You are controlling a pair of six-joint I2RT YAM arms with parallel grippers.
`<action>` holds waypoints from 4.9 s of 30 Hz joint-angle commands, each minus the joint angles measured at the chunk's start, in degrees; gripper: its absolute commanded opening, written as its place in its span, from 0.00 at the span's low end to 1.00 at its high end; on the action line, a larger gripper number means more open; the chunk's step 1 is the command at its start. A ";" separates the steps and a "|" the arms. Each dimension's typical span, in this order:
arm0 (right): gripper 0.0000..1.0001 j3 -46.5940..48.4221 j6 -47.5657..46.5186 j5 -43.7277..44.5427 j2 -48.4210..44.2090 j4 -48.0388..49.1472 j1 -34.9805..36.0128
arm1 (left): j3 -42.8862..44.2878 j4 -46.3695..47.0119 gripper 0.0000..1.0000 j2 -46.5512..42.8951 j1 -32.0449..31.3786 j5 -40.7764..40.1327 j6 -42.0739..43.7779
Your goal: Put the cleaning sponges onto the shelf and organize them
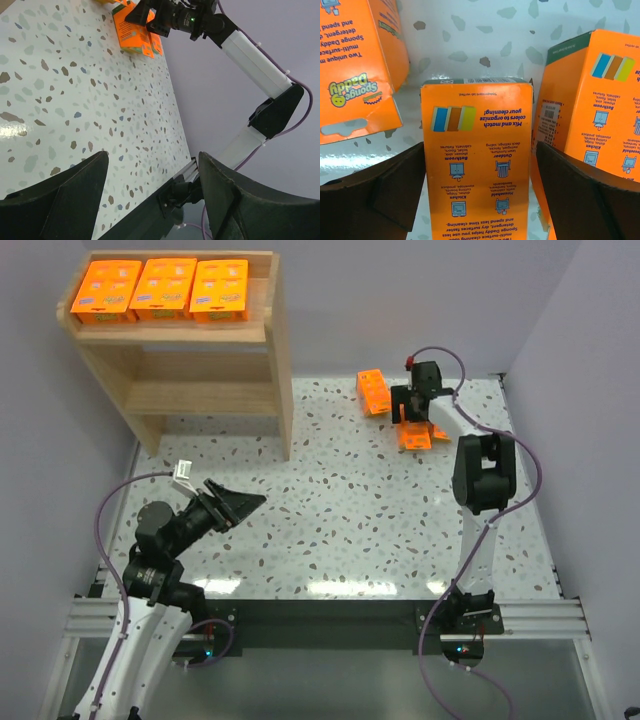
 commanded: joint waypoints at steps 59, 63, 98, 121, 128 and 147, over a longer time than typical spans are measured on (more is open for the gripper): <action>0.99 -30.70 75.83 -2.54 -33.13 -16.34 36.70 | -7.63 29.34 0.78 33.80 -27.71 -18.40 -6.09; 0.99 -31.05 72.76 -2.35 -36.66 -21.34 36.27 | -8.25 30.66 0.79 35.91 -28.94 -19.54 -7.14; 0.89 -54.34 60.09 -4.64 -79.28 -24.35 35.39 | -16.42 67.94 0.00 53.51 -28.76 -15.06 -12.42; 0.90 -46.70 53.16 -5.85 -73.31 -24.97 29.59 | 14.86 -13.38 0.00 -2.84 -28.68 -55.11 -10.31; 0.90 -44.85 48.59 -9.56 -69.45 -22.77 25.37 | 15.40 0.40 0.00 2.24 -28.68 -62.35 -5.40; 0.90 -44.76 44.80 -12.73 -69.44 -20.92 23.78 | 20.41 43.75 0.00 37.22 7.97 -14.54 -16.35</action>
